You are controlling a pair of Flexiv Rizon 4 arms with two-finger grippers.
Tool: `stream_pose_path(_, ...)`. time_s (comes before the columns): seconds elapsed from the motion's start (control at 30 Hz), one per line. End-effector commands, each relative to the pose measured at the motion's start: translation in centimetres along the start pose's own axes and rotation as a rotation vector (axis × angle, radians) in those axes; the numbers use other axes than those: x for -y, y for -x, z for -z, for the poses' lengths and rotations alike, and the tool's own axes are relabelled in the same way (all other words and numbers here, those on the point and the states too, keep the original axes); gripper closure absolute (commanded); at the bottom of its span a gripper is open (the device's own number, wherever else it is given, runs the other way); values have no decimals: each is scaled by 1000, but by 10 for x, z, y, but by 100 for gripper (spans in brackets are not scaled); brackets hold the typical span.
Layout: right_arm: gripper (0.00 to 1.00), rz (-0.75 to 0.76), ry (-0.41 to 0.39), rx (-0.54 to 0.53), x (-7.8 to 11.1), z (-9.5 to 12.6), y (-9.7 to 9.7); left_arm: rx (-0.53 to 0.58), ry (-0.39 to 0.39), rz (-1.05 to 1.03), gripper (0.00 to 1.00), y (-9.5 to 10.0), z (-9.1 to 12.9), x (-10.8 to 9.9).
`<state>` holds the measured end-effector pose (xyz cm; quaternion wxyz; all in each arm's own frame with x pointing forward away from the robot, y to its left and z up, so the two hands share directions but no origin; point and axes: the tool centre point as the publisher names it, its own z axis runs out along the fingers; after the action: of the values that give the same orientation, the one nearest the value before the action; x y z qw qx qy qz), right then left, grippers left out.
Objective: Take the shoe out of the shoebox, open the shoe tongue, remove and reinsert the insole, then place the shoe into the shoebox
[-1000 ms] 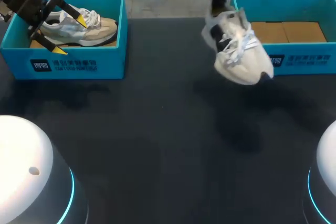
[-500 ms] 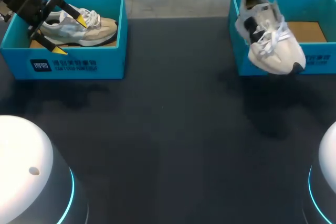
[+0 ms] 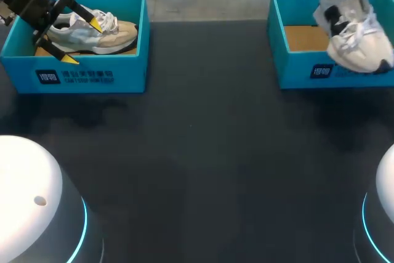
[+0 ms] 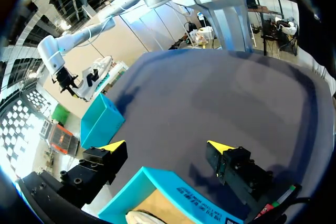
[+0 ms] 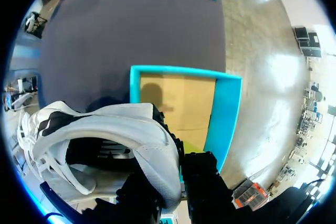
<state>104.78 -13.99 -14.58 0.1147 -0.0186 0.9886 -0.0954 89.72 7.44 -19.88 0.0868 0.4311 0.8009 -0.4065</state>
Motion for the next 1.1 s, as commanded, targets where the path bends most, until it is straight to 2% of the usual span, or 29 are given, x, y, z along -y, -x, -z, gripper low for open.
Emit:
stream_pose_path(0.03, 100, 3, -1, -1, 14, -1, 1, -3, 1, 0, 0, 0, 0, 0)
stream_pose_path(0.73, 100, -4, -7, 5, 17, -2, 1, -3, 1, 0, 0, 0, 0, 0)
stream_pose_path(1.0, 100, 9, -28, 33, 57, -20, 18, -3, 1, 0, 0, 0, 0, 0)
stream_pose_path(1.07, 100, 26, -15, 23, 65, -28, 20, -3, 1, 0, 0, 0, 0, 0)
stream_pose_path(1.1, 100, 46, -35, 18, 69, -34, 21, -3, 1, 0, 0, 0, 0, 0)
